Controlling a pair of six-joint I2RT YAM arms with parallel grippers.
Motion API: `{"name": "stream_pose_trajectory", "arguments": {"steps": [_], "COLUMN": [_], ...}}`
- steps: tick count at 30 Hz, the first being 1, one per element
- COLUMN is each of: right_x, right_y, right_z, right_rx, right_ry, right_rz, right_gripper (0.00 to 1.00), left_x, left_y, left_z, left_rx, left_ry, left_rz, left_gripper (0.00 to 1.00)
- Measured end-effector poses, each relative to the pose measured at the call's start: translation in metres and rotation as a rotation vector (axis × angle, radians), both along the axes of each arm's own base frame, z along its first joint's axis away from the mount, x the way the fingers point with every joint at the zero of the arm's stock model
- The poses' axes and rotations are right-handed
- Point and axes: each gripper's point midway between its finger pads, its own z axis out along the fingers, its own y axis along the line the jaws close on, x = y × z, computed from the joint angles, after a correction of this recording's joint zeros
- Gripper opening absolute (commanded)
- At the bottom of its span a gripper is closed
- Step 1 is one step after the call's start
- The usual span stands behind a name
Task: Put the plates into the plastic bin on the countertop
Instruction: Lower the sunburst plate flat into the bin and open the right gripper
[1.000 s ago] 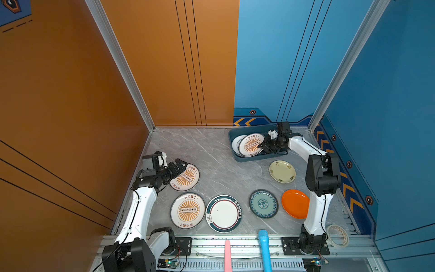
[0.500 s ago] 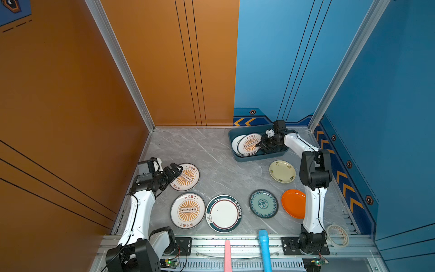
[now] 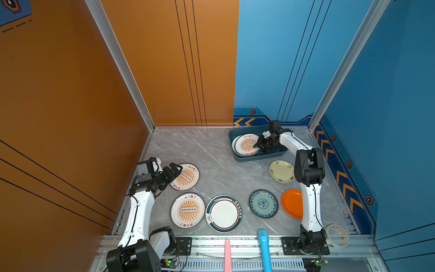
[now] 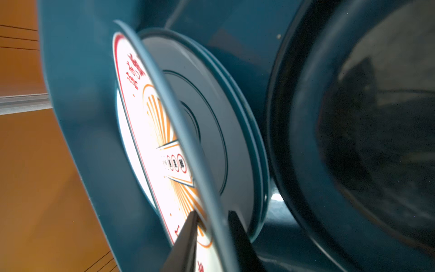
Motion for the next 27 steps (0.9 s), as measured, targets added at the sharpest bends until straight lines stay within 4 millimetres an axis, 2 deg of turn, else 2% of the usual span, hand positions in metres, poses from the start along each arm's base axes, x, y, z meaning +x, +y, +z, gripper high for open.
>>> {"name": "stream_pose_trajectory", "arguments": {"steps": [3, 12, 18, 27], "right_x": [0.001, -0.002, -0.003, -0.006], "right_y": [0.001, 0.001, -0.007, -0.019], "right_z": [-0.002, 0.008, 0.018, 0.021], "right_rx": [-0.021, -0.119, -0.205, -0.280], "right_ry": [0.000, -0.014, -0.024, -0.019], "right_rz": [0.009, 0.043, 0.059, 0.075], "right_gripper": [0.36, 0.49, 0.52, 0.52], "left_x": [0.000, -0.003, -0.003, -0.003], "left_y": [-0.001, -0.002, -0.002, -0.002], "left_z": [0.000, -0.005, -0.005, -0.005], "left_rx": [-0.003, -0.011, -0.011, -0.011], "left_ry": [0.000, 0.012, 0.012, 0.012], "left_rz": [-0.002, -0.006, -0.006, -0.006], "left_gripper": [0.98, 0.98, 0.98, 0.98]}}
